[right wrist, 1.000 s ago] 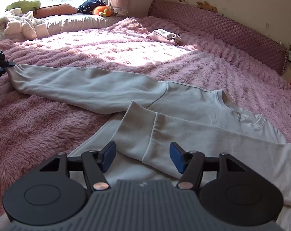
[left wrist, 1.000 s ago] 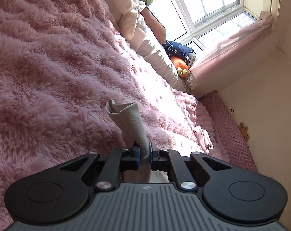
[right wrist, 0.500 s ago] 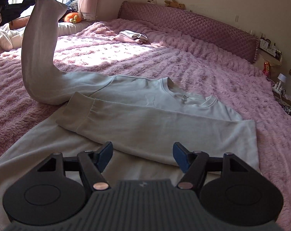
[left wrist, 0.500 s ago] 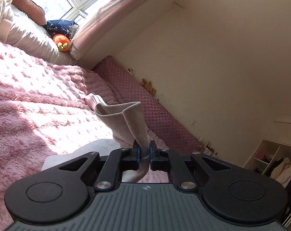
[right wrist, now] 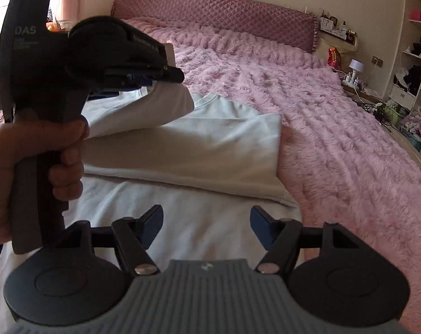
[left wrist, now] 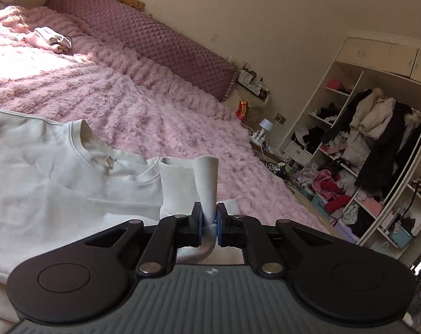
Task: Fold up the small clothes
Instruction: 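Lay the sleeve across the shirt front and open the left gripper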
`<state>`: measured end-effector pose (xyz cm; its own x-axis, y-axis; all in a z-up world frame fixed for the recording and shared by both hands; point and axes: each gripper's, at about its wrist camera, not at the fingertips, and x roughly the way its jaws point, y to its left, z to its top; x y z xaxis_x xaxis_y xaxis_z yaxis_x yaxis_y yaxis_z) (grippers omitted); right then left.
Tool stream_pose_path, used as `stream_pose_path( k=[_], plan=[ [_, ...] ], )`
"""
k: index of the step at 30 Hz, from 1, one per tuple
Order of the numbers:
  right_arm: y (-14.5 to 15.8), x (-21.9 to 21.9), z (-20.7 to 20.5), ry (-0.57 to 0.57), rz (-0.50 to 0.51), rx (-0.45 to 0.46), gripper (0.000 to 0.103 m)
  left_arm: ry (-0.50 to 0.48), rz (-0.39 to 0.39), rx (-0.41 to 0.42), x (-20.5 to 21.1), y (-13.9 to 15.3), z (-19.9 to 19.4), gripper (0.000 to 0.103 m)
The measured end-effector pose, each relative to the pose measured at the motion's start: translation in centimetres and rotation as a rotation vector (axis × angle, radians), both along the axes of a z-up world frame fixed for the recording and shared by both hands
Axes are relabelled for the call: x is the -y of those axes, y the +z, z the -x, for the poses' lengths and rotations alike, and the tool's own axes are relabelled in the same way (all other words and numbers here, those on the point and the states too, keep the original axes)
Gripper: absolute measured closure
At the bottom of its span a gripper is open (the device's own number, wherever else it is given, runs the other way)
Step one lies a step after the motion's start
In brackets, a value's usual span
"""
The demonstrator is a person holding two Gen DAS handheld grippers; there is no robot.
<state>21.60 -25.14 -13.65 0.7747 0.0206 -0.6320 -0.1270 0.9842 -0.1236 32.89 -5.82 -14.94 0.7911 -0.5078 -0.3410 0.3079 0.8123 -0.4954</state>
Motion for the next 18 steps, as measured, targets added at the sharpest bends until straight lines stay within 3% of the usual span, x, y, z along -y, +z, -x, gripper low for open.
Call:
stream_pose_path(
  k=[4,8,9,13,18],
  plan=[
    [-1.0,2.8,0.2,-0.055,0.010,-0.025,0.038,-0.077,-0.107,-0.041,3.5,-2.2,1.3,0.078],
    [-1.1,4.3,0.1,-0.111,-0.020,-0.025,0.038,-0.137,-0.103,0.013,3.6,-0.1,3.8,0.072],
    [-0.9,4.6,0.1,-0.126,-0.035,-0.017,0.038,-0.140,-0.103,0.032,3.2,0.6,4.3,0.064],
    [0.1,5.2,-1.1,-0.162,-0.140,0.020,0.038,-0.117,-0.163,0.124,-0.2,3.8,6.2,0.055],
    [1.1,4.9,-3.9,-0.129,-0.256,0.098,0.038,0.007,-0.284,0.094,-7.4,5.5,6.8,0.048]
  ],
)
